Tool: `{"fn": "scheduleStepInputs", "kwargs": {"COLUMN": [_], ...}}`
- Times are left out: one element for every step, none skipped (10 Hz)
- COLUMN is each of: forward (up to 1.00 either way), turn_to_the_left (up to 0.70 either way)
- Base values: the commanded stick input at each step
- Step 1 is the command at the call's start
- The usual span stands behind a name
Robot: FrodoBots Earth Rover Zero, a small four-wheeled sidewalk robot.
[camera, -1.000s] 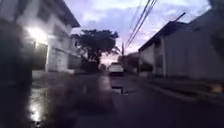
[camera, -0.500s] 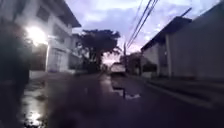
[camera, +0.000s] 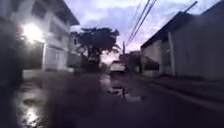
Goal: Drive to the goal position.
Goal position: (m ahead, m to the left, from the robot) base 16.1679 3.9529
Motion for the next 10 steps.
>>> {"fn": "scheduleStepInputs", "kwargs": {"forward": [0.7, 0.7, 0.7, 0.7, 0.7, 0.7, 0.7, 0.7, 0.7, 0.7], "turn_to_the_left": [0.0, 0.0, 0.0, 0.0, 0.0, 0.0, 0.0, -0.07, -0.25, -0.35]}}
